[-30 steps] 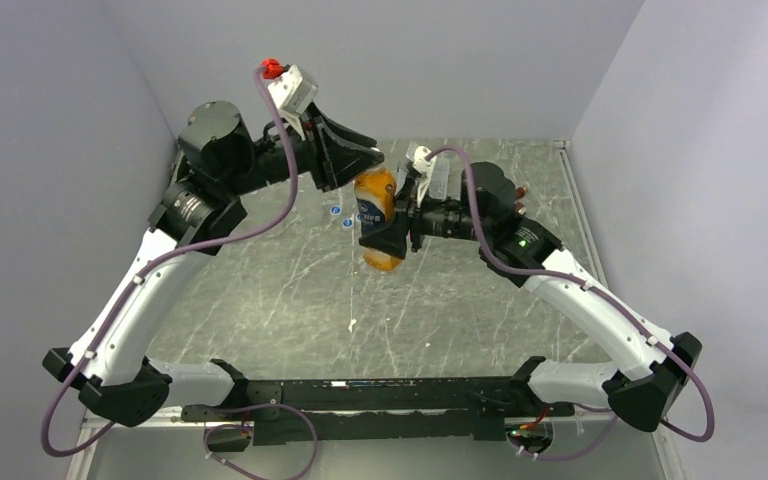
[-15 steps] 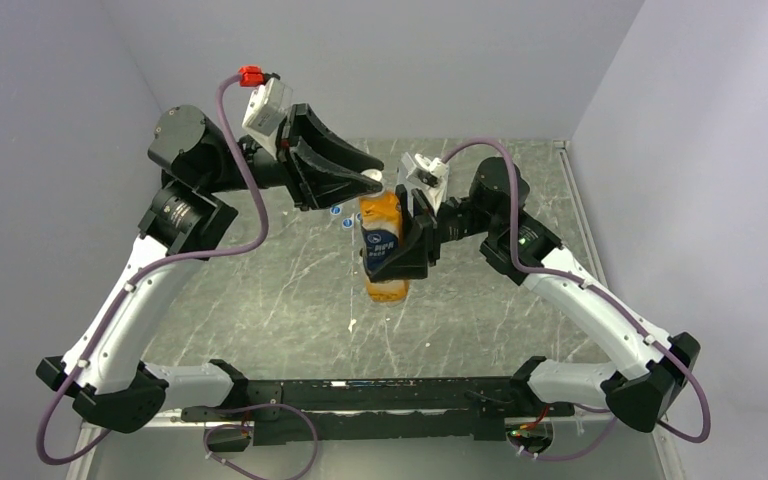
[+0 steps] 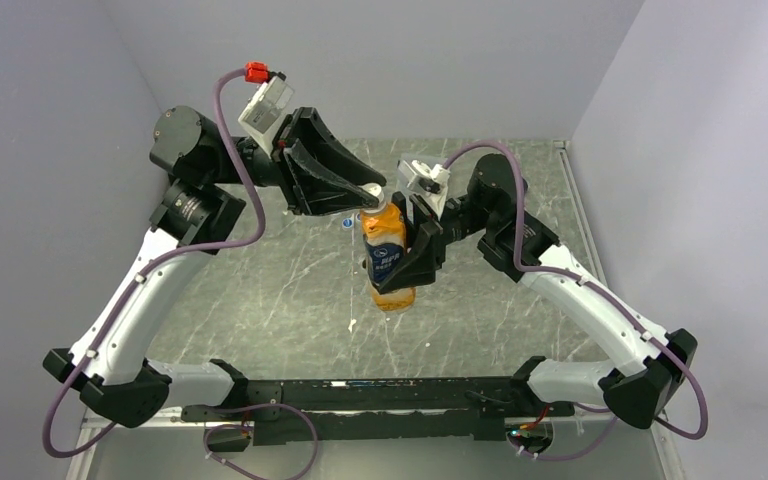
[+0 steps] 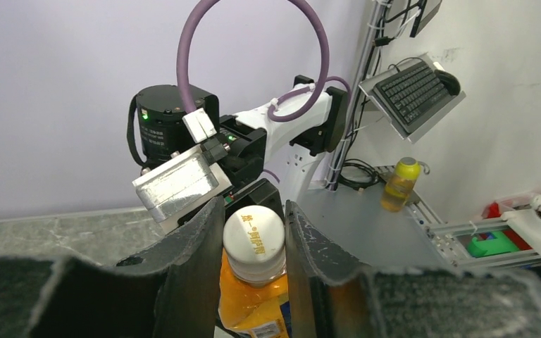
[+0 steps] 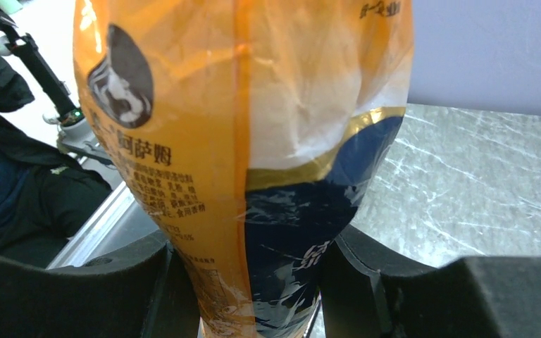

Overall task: Screw on the bottle caps
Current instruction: Screw the bottle cap onto the plastic bottle.

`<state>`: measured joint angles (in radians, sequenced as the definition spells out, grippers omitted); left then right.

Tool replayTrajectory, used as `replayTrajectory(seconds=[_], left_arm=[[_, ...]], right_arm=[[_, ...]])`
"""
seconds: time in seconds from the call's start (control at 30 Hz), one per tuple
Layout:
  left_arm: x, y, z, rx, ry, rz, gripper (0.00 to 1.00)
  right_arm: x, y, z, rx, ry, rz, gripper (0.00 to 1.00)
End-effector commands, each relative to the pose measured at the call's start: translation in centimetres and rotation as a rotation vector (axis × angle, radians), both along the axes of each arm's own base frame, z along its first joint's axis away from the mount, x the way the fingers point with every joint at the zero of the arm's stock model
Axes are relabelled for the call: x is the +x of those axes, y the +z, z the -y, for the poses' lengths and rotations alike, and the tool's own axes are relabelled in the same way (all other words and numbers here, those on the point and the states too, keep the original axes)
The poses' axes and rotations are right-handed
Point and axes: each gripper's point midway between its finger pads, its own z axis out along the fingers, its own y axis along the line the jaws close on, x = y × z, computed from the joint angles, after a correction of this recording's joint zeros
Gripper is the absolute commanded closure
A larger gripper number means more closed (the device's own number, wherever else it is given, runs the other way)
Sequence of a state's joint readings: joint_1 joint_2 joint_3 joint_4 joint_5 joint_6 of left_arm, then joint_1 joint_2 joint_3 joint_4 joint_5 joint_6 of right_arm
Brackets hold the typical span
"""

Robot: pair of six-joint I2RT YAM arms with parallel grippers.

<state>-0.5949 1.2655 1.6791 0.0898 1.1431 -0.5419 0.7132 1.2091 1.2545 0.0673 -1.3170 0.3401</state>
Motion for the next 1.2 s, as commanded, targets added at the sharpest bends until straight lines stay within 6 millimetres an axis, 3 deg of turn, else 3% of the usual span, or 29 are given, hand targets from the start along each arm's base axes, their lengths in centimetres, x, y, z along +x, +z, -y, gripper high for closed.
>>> replayTrajectory(seconds=[0.0, 0.3, 0.73, 0.87, 1.0, 1.17], left_arm=[[-1.7, -2.1, -0.1, 0.106, -0.142, -0.122, 0.83], [-1.4, -3.6, 0.0, 0.188, -0.145, -0.195, 0.83], [-2.4, -4.5, -1.1, 0.246, -0.114, -0.139, 0.83], [-2.0, -3.9, -1.1, 0.23, -0.063, -0.121, 0.65], [-1.0, -2.7, -1.2, 0.201, 0.026, -0.105, 0.31], [-0.3, -1.2, -1.9, 0.154, 0.12, -0.073, 0.13]], right_arm=[[1.3, 4.3, 0.1, 0.137, -0.11, 0.189, 0.99], [1.1, 4.0, 0.1, 0.129, -0.08, 0.205, 1.0], [1.0, 3.8, -0.3, 0.13, -0.041, 0.207, 1.0], [1.2, 3.7, -0.5, 0.125, -0.058, 0.215, 1.0], [1.3, 2.9, -0.7, 0.099, -0.067, 0.203, 1.0], [1.8, 2.1, -0.9, 0.075, -0.108, 0.204, 1.0]])
